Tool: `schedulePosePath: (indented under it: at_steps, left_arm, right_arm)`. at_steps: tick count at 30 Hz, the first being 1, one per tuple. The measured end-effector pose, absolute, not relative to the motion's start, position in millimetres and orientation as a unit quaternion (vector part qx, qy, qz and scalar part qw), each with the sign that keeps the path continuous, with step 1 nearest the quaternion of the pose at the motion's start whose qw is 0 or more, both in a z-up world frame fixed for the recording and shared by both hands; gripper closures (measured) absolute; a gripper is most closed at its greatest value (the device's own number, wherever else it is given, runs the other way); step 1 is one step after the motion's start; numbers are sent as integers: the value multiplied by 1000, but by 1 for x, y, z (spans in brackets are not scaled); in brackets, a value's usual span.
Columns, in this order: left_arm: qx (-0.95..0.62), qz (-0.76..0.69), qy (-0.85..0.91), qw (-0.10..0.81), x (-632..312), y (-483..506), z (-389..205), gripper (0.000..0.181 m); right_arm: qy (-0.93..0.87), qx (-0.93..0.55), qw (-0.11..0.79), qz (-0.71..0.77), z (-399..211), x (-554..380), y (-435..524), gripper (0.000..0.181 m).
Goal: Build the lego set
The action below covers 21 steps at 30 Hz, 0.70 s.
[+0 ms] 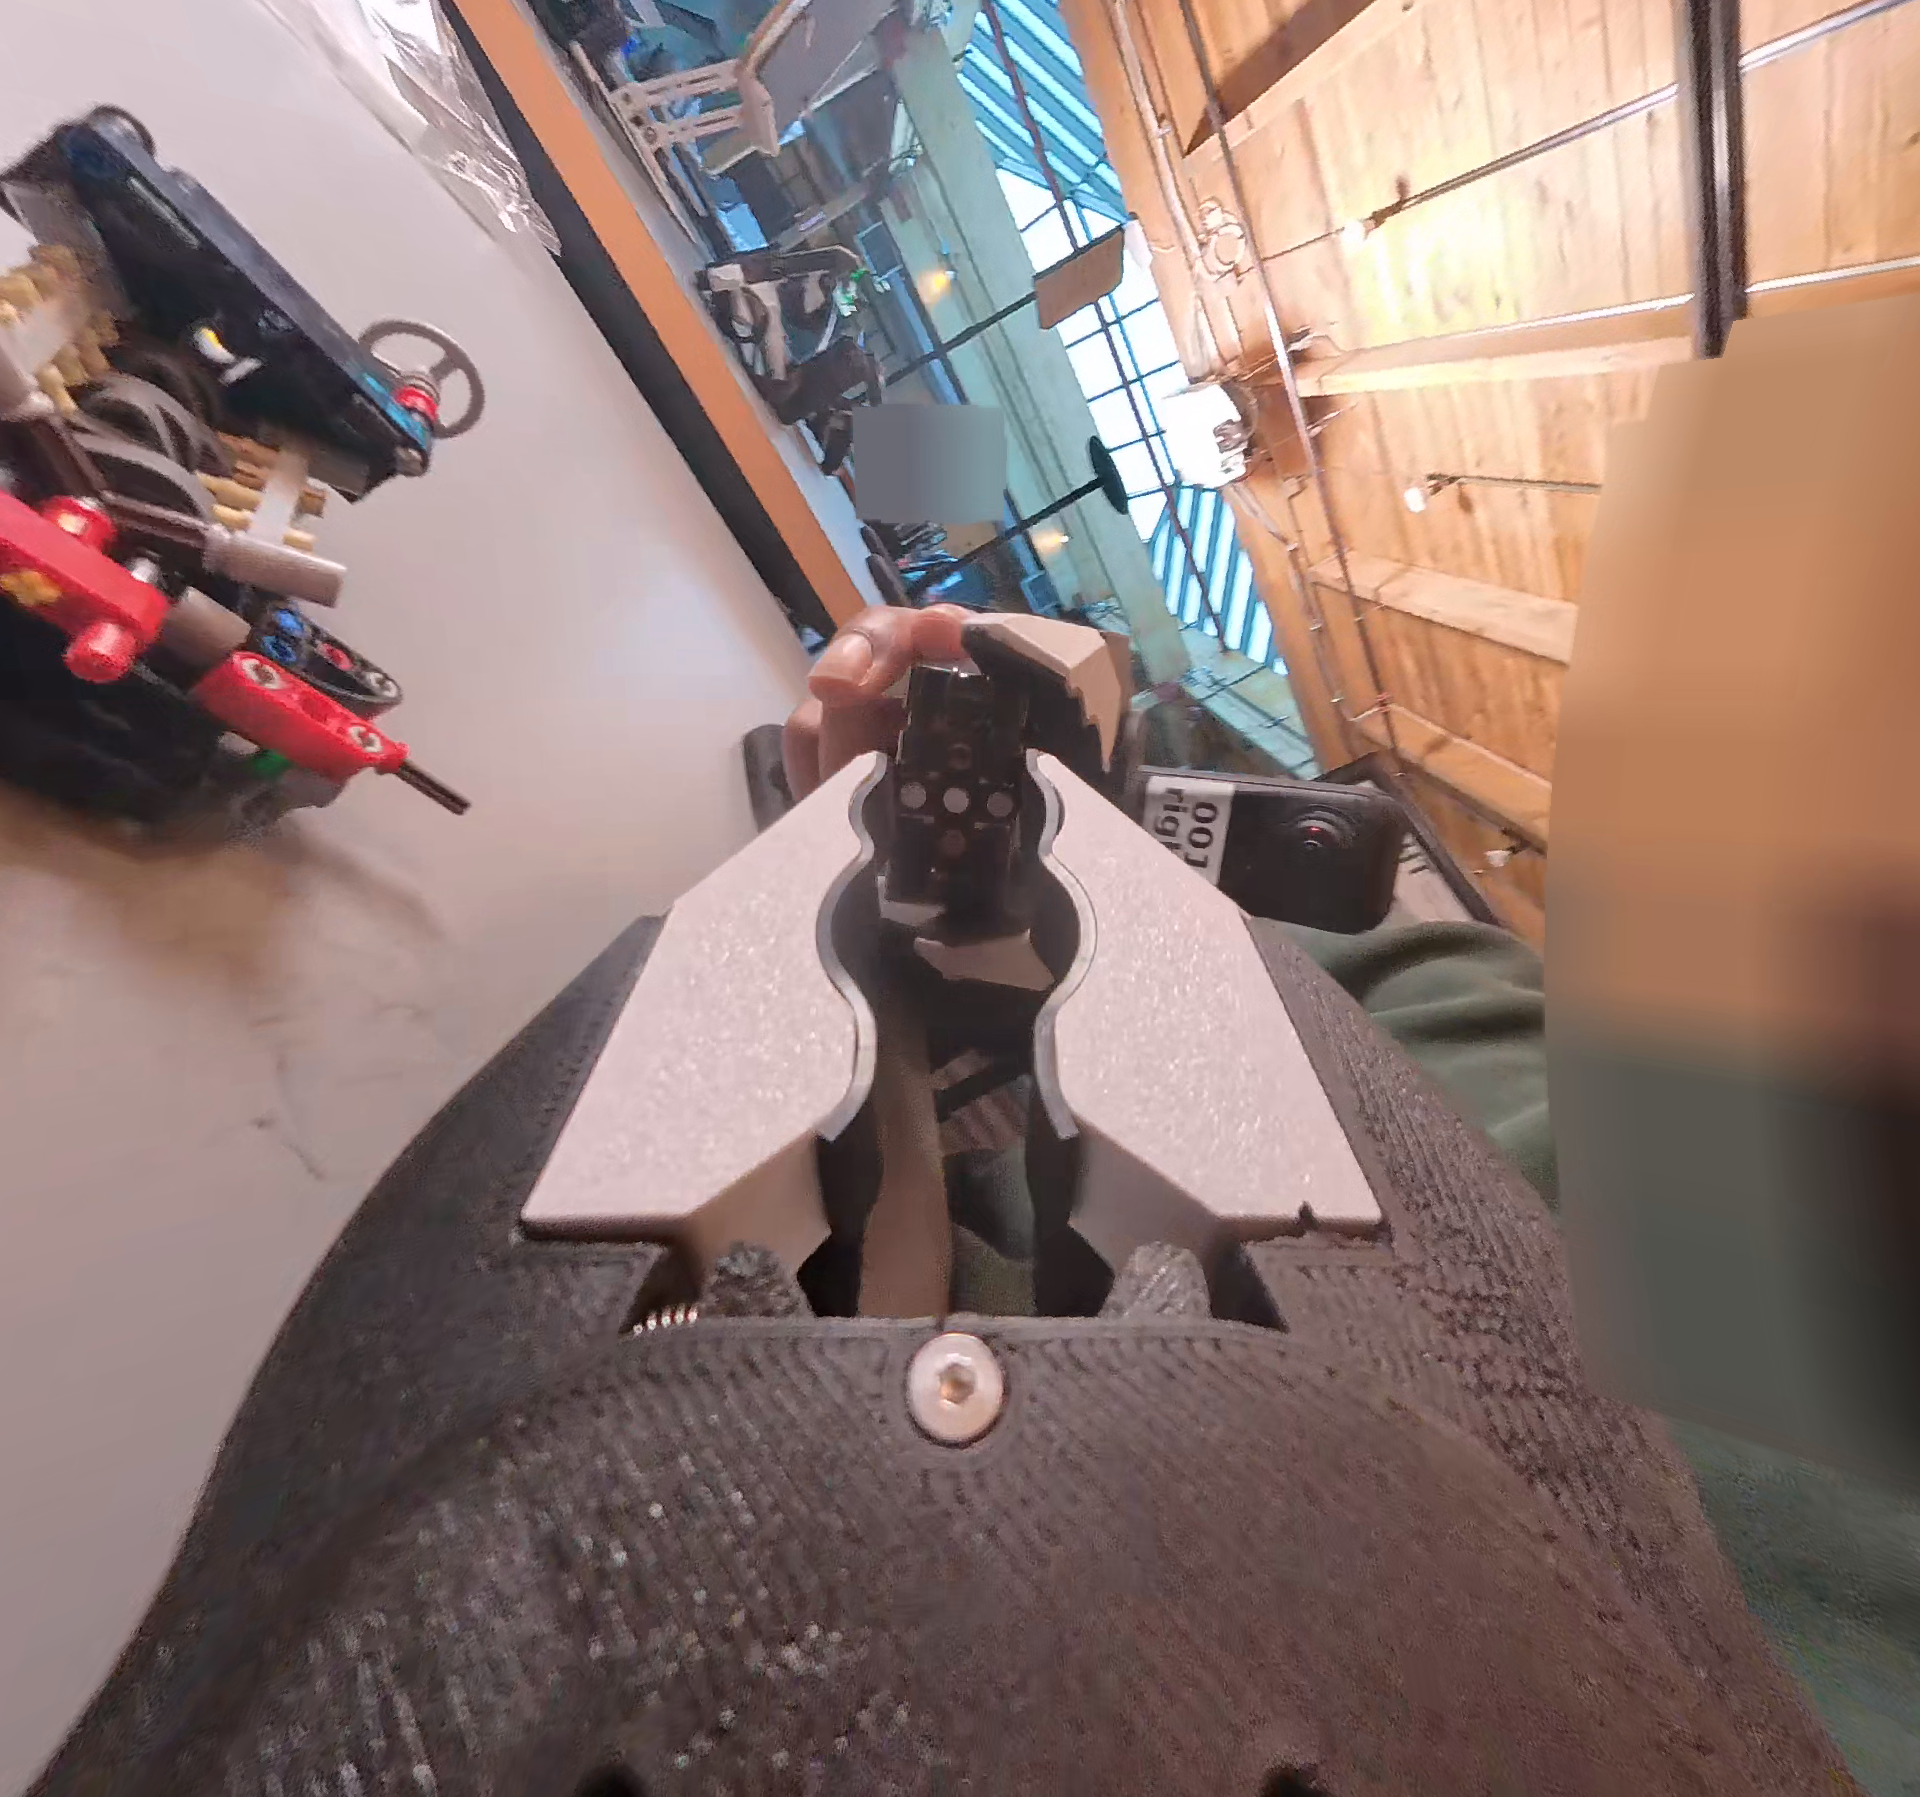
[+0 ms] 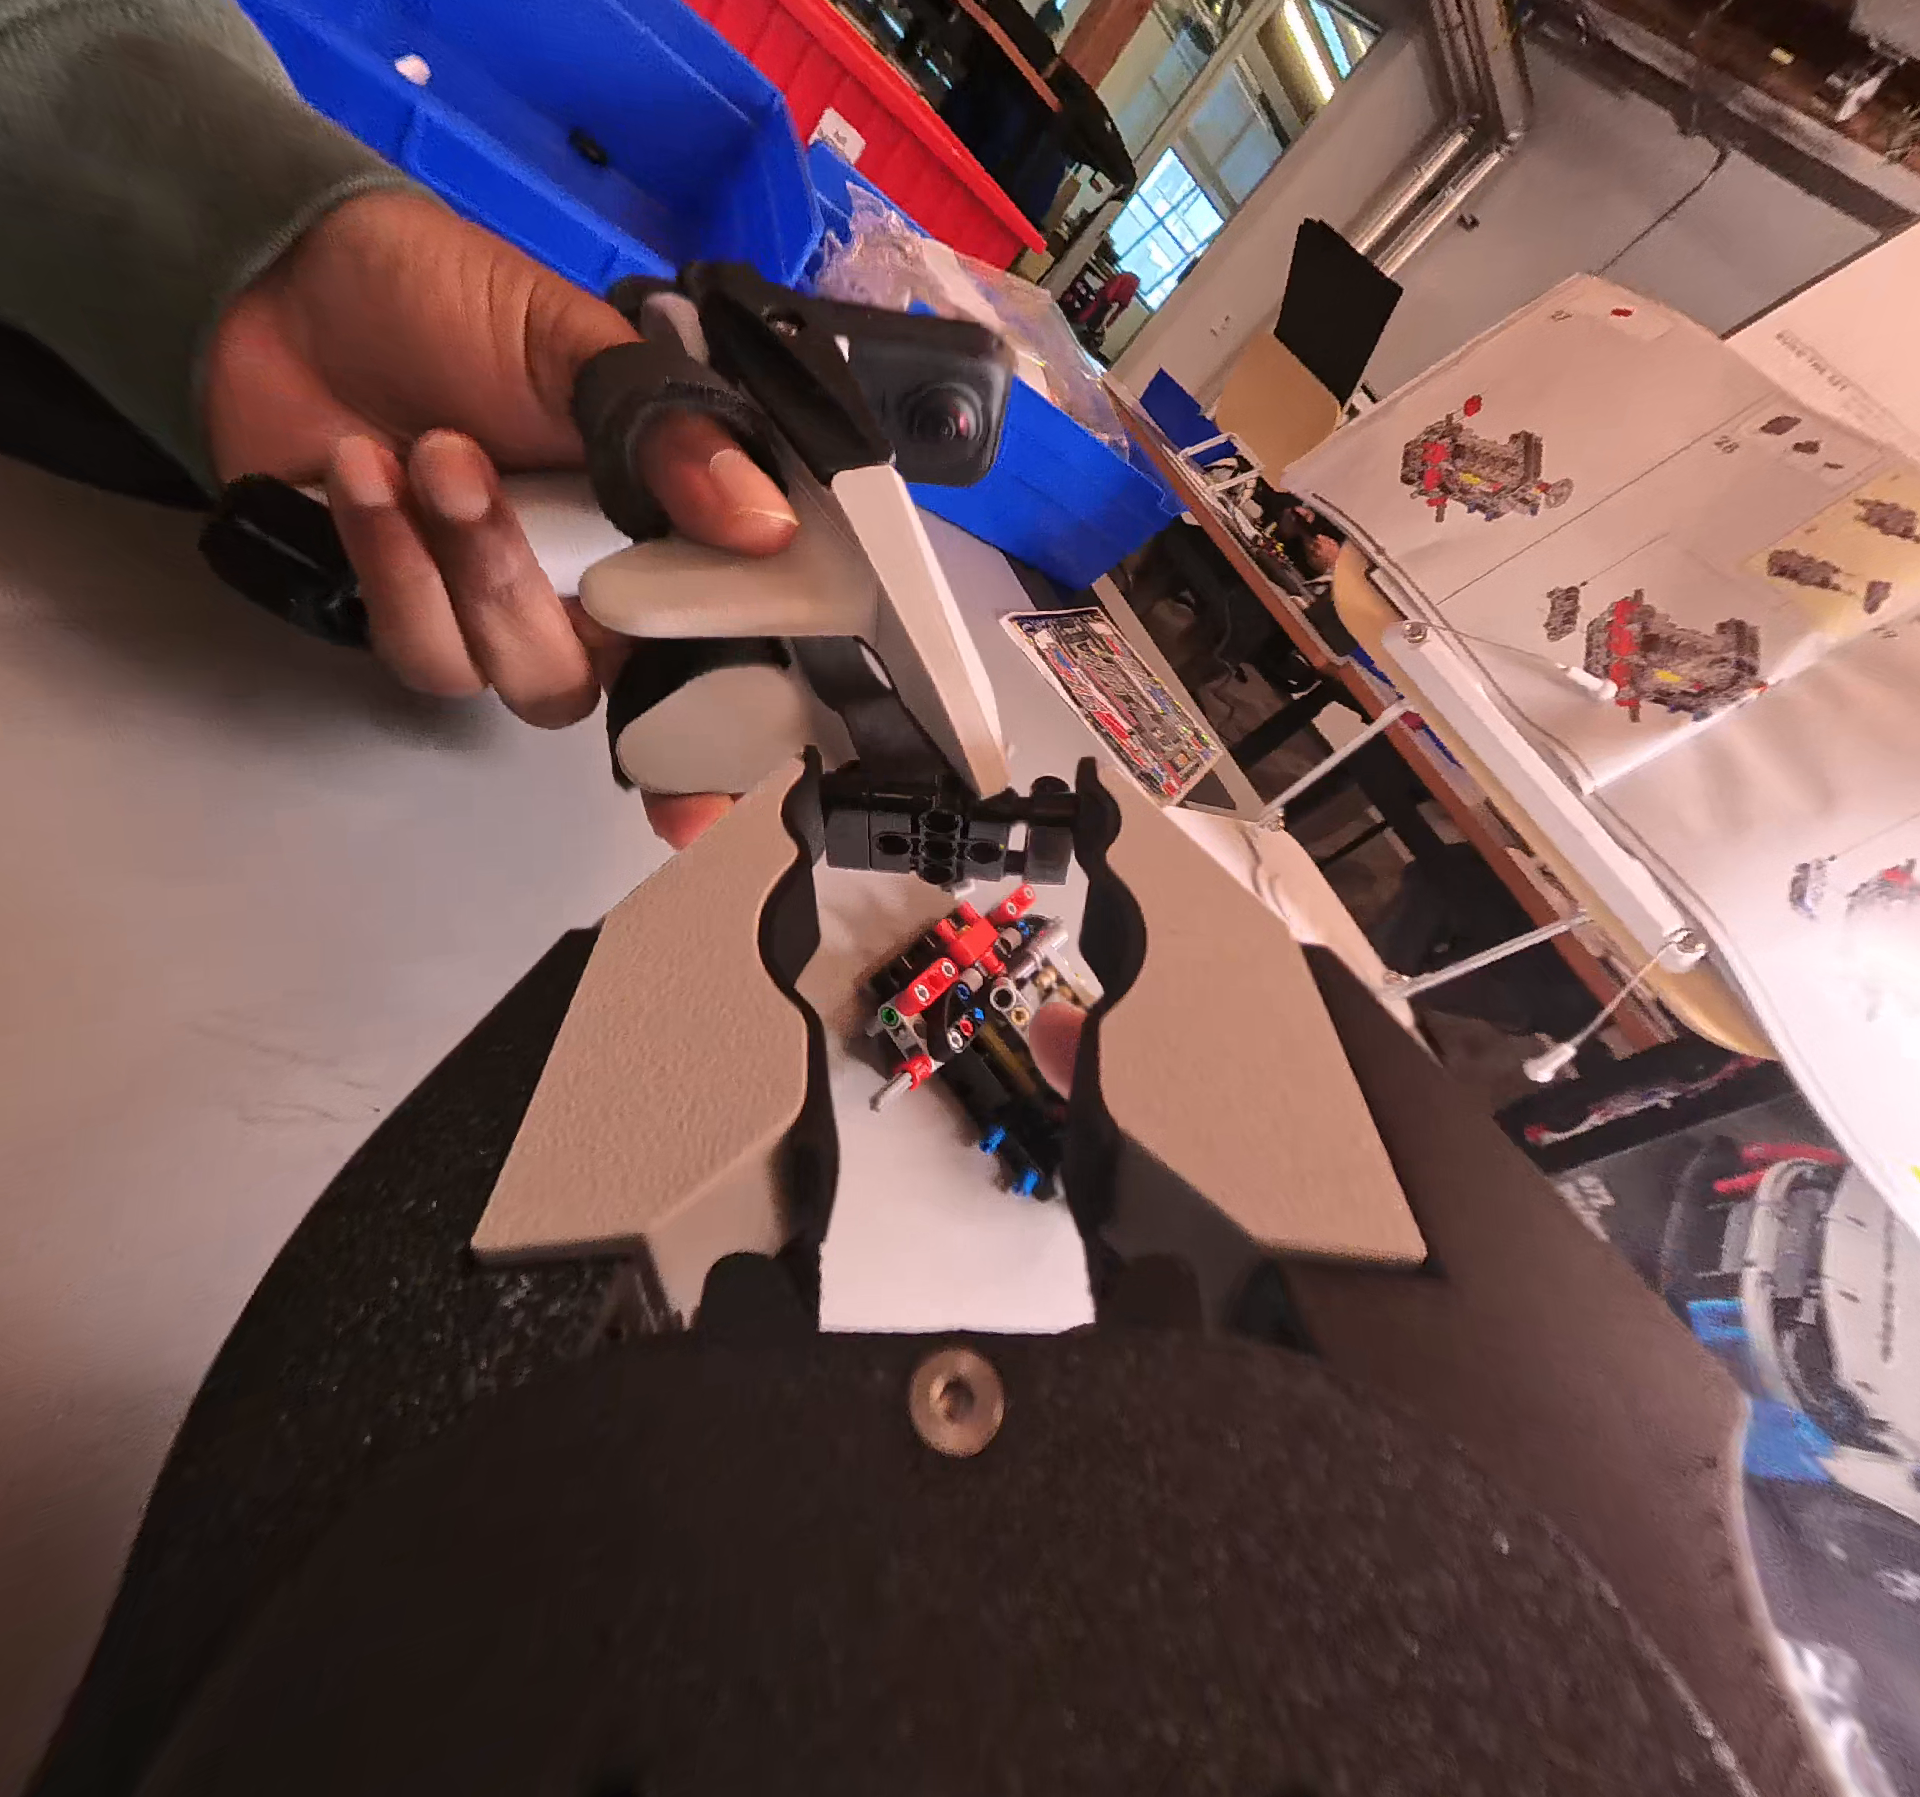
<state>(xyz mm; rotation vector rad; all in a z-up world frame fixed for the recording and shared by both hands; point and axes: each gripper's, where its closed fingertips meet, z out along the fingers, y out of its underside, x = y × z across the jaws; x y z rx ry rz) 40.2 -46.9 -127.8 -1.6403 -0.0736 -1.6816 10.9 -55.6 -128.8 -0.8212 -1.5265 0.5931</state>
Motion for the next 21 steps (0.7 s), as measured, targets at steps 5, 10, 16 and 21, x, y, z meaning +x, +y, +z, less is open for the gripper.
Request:
schedulePosePath:
  at_steps: [5, 10, 16, 21]
  left_arm:
    - [-618, -703, -47, 348, 43, -51, -126, 160]
    - [-602, -722, -48, 337, 44, -52, -122, 160]
    - [-584, -734, -38, 346, 41, -53, -113, 160]
    - [-578, -743, -33, 335, 44, -55, -112, 160]
  right_arm:
    - [-651, -372, 583, 312, -126, 13, -61, 134]
    - [-641, -375, 574, 346, -122, 14, -65, 138]
    - [-631, -362, 580, 366, -117, 17, -63, 122]
    - [-645, -347, 596, 330, -120, 16, -63, 138]
